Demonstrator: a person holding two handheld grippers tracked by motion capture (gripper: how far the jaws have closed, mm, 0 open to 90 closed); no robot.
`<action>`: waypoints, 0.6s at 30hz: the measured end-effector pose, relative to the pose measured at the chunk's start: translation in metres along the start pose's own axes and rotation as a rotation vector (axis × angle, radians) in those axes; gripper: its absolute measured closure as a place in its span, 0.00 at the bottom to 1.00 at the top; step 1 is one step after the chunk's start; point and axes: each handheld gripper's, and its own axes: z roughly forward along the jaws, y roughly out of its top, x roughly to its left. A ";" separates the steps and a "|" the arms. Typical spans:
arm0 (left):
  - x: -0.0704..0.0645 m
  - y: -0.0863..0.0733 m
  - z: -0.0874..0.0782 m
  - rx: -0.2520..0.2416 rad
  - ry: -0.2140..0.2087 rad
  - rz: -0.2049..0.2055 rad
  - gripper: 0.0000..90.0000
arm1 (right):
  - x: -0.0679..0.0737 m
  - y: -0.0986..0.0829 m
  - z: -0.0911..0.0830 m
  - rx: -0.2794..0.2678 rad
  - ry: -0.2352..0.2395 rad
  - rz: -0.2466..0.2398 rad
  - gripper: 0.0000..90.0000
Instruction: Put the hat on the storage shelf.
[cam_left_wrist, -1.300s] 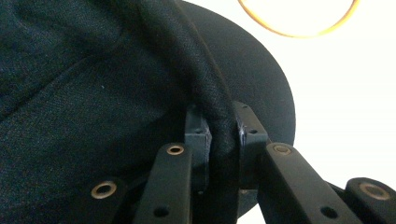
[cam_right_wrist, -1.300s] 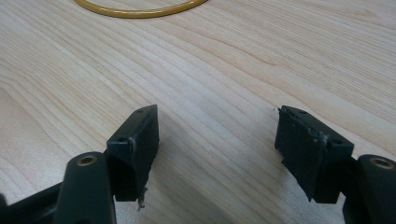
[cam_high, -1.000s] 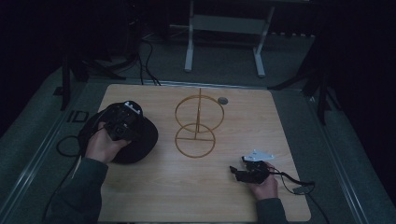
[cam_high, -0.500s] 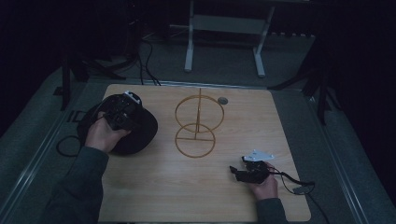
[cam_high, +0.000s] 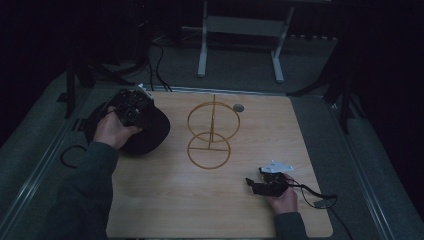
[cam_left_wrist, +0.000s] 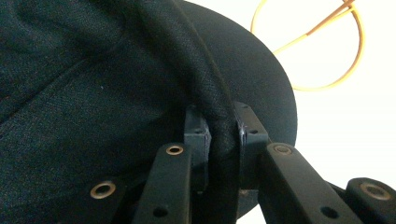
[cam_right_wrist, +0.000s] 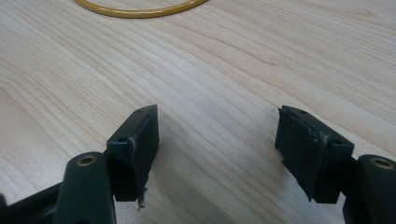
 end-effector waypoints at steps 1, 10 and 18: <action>0.000 0.002 0.000 0.006 0.003 0.003 0.87 | 0.000 0.000 0.000 0.000 0.000 0.000 0.34; -0.005 0.015 -0.011 0.020 0.011 0.029 0.87 | 0.000 0.000 0.000 0.000 0.000 -0.001 0.34; -0.008 0.031 -0.027 0.046 0.037 0.069 0.87 | 0.000 0.000 0.000 0.000 0.001 -0.001 0.34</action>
